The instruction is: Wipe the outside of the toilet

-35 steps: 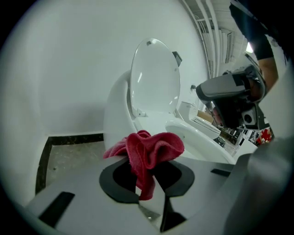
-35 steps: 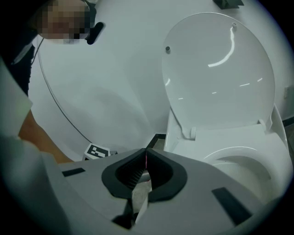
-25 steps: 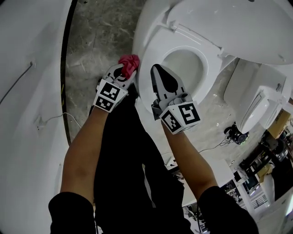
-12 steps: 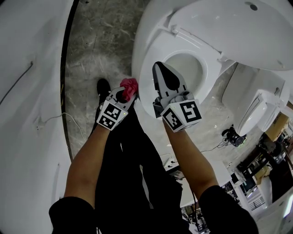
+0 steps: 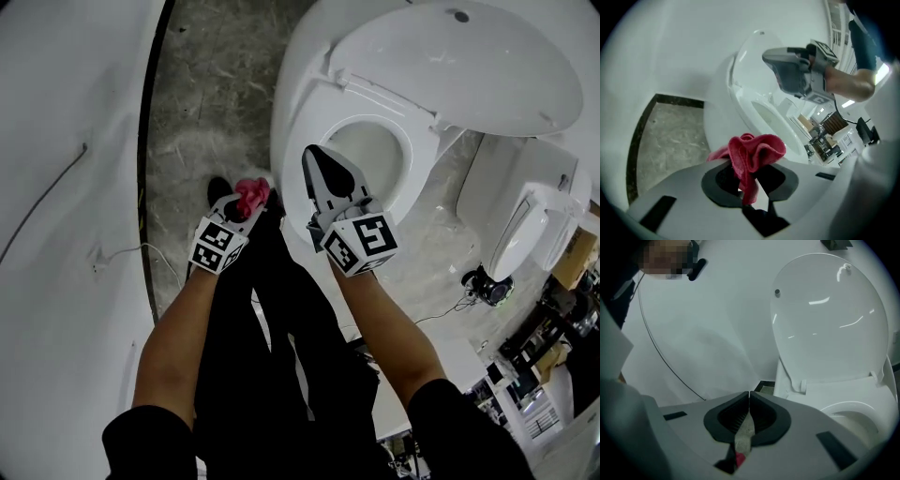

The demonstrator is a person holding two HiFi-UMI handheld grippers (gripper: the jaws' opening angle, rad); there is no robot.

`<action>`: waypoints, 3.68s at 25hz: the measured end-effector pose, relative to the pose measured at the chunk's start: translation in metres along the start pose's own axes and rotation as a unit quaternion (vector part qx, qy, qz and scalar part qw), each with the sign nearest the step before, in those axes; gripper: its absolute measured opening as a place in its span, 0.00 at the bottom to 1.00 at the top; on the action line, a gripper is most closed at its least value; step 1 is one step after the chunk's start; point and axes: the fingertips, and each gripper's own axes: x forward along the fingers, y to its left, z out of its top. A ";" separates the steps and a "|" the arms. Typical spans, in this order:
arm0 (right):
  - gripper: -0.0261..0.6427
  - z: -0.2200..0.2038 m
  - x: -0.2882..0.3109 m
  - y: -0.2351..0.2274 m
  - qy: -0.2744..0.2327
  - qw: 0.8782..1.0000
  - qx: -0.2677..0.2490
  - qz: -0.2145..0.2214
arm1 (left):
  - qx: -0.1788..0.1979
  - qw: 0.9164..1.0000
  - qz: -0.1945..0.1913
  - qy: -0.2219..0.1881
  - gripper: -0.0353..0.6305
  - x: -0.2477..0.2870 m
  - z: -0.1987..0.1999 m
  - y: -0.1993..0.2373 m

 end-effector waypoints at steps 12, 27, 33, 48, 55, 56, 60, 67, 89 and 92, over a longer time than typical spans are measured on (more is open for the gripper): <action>0.09 0.074 0.037 -0.016 -0.055 0.996 -0.018 -0.063 | 0.173 0.978 0.010 -0.121 0.19 0.020 0.292 0.136; 0.09 0.088 0.069 -0.048 -0.073 0.987 0.057 -0.135 | 0.333 0.939 -0.070 -0.056 0.19 0.113 0.406 0.152; 0.09 0.076 0.065 -0.056 -0.064 0.987 0.060 -0.137 | 0.303 0.950 -0.062 -0.047 0.19 0.119 0.346 0.152; 0.09 0.002 0.035 -0.026 -0.021 0.995 0.031 -0.092 | 0.208 0.977 -0.014 -0.046 0.19 0.090 0.190 0.133; 0.09 -0.021 0.011 -0.015 -0.002 0.999 -0.001 -0.048 | 0.172 0.984 0.020 -0.049 0.19 0.084 0.133 0.110; 0.09 -0.025 0.008 -0.014 0.001 0.999 -0.004 -0.044 | 0.167 0.984 0.024 -0.050 0.19 0.083 0.126 0.106; 0.09 -0.041 -0.004 -0.008 0.014 0.999 -0.010 -0.029 | 0.148 0.988 0.033 -0.038 0.18 0.078 0.092 0.091; 0.09 -0.065 -0.010 0.000 0.024 0.999 -0.004 -0.024 | 0.103 0.993 0.034 -0.038 0.18 0.070 0.042 0.062; 0.09 -0.069 -0.004 0.000 0.053 0.998 -0.012 -0.031 | 0.113 0.969 -0.172 0.138 0.18 0.051 -0.110 -0.098; 0.09 -0.048 -0.002 0.007 0.039 0.999 -0.012 -0.023 | 0.088 0.981 -0.115 0.128 0.18 0.031 -0.090 -0.054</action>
